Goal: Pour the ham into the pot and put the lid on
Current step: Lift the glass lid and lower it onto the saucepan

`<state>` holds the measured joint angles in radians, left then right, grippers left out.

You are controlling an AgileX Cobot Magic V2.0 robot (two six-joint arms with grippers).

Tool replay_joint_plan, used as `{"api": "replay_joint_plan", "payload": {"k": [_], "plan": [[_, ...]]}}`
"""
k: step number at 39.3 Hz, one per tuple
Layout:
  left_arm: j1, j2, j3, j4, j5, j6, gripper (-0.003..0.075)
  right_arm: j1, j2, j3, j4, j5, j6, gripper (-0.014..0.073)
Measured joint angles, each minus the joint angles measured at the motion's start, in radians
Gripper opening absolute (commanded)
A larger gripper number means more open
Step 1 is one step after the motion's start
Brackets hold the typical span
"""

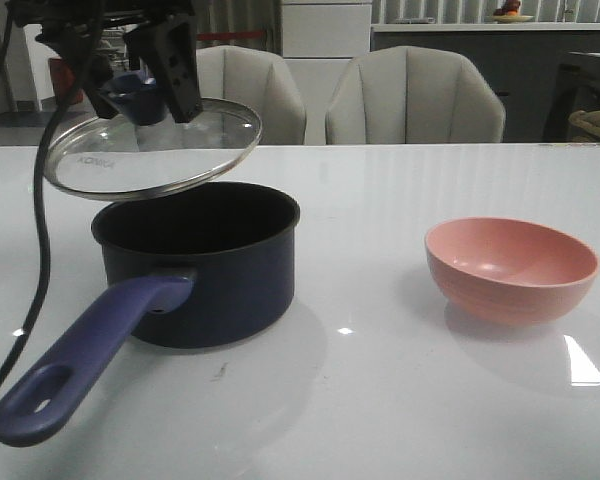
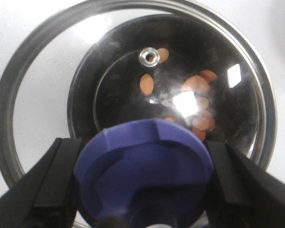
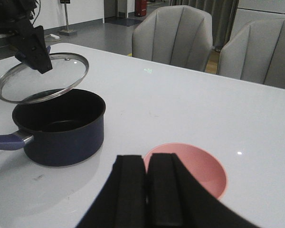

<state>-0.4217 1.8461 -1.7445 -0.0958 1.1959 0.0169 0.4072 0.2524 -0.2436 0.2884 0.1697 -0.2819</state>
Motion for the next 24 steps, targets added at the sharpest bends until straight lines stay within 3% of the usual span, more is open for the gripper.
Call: {"api": "replay_joint_plan", "payload": {"k": [8,24], "plan": [[-0.028,0.102,-0.107,0.000,0.045,0.005,0.0132,0.000,0.000,0.000,0.000,0.000,0.000,0.0147],[-0.070,0.120,-0.118,0.048,0.053,0.009,0.0132,0.000,0.000,0.000,0.000,0.000,0.000,0.0147]]}}
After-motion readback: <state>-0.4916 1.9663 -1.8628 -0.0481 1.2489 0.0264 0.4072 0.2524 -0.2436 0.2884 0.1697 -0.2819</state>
